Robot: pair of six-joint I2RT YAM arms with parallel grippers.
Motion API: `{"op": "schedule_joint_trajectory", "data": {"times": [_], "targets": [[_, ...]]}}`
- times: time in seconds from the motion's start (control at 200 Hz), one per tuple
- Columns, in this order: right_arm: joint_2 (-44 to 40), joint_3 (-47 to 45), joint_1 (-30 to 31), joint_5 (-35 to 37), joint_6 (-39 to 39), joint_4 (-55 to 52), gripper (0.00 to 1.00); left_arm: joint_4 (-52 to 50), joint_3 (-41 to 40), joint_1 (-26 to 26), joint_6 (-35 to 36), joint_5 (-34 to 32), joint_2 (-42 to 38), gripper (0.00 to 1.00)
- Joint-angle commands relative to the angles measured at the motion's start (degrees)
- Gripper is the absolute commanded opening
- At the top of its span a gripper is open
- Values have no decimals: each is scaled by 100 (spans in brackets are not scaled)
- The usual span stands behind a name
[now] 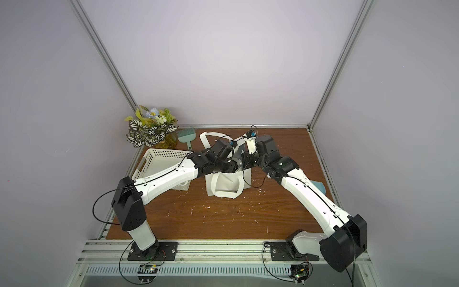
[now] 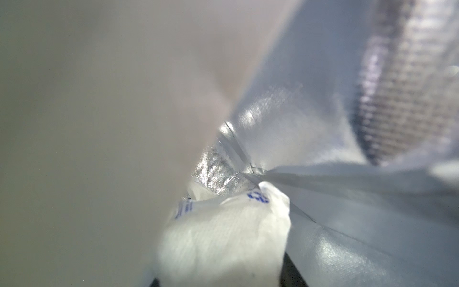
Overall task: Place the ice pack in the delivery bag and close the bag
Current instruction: Place the ice pack in the delivery bag, then place the delivery bag at the center of the board.
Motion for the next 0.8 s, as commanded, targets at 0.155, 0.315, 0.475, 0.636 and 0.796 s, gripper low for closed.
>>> {"op": "schedule_joint_trajectory", "data": {"times": [0.155, 0.315, 0.475, 0.636, 0.796], "targets": [[-138, -4, -3, -97, 36, 277, 4, -212, -23, -51, 82, 32, -135, 62], [-96, 29, -2, -81, 47, 281, 4, -220, 61, -50, 66, 83, -348, 65], [-62, 100, -22, -33, 79, 273, 4, -245, 319, -54, 30, 11, -727, 77], [42, 222, -37, -28, 70, 238, 4, -247, 581, 30, 5, -200, -1212, 90], [110, 328, -58, 35, 5, 176, 4, -233, 550, 588, -311, -124, -1789, 92]]}}
